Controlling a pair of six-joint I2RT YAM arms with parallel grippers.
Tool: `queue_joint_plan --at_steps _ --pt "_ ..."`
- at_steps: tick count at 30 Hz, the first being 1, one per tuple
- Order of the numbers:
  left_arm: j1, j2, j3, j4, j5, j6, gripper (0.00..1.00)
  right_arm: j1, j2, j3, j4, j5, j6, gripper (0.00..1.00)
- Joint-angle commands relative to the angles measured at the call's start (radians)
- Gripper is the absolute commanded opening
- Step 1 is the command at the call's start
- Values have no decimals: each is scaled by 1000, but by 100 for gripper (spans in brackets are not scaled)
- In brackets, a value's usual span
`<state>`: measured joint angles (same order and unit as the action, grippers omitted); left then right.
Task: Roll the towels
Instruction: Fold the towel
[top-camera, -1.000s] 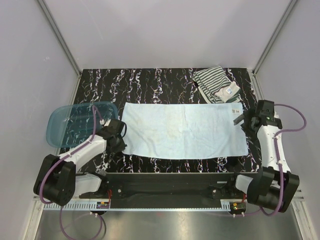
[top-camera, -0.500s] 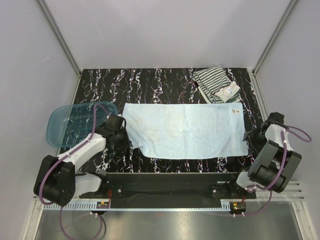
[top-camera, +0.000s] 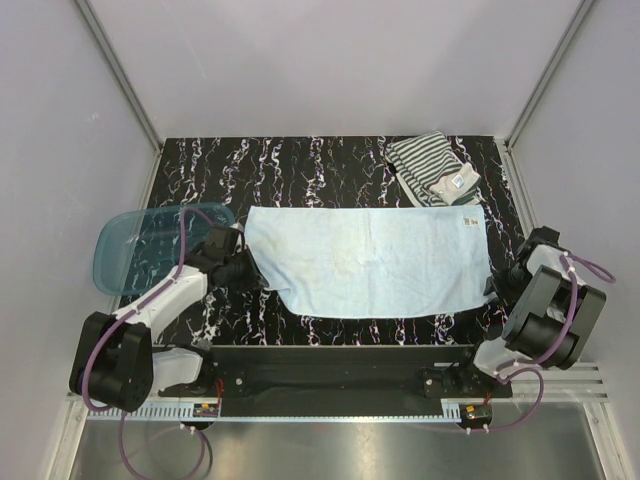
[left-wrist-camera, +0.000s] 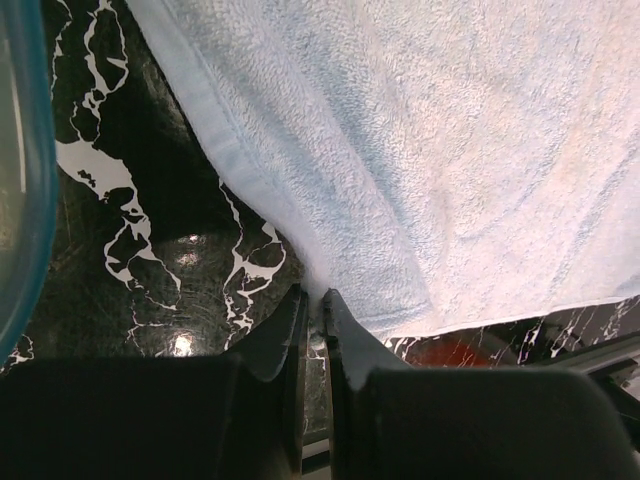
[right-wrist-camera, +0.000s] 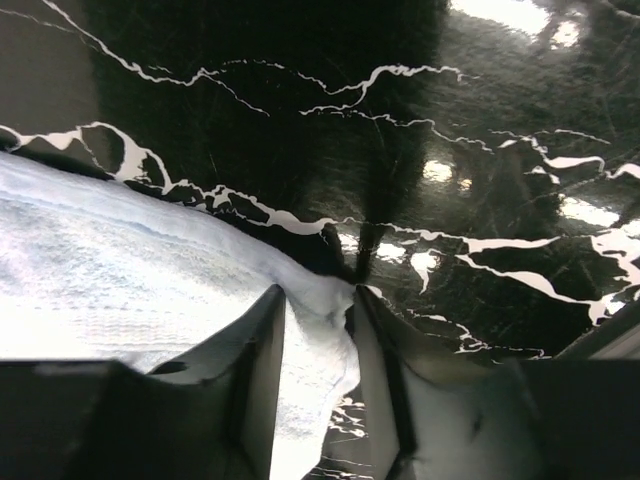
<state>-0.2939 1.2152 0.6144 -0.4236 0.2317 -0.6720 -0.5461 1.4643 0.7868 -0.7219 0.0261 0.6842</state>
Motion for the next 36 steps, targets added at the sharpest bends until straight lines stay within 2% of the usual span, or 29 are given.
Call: queue_joint_plan --at_steps 1,2,5,8,12,20,26,32,36 --pt "15 -16 -4 46 49 14 1 23 39 26 6 41 18 35" --pt "15 -16 -4 46 49 14 1 29 39 28 6 44 20 27" --pt "16 -16 -7 46 46 14 1 35 21 25 6 52 23 17" --pt "18 -14 -7 42 37 17 0 35 -1 22 -1 46 20 12" --pt "18 -22 -7 34 14 18 0 35 -62 54 -23 31 -8 0" --pt "15 -69 30 -52 -38 32 0 34 -180 156 -123 66 -92 0" --pt "-20 -112 57 -135 -66 9 0 -5 -170 232 -131 69 -97 0" --pt "-86 -137 90 -199 -103 -38 0 -66 -188 198 -93 20 -62 0" --pt "-99 -140 134 -276 -120 -35 0 -109 -203 186 -103 40 -45 0"
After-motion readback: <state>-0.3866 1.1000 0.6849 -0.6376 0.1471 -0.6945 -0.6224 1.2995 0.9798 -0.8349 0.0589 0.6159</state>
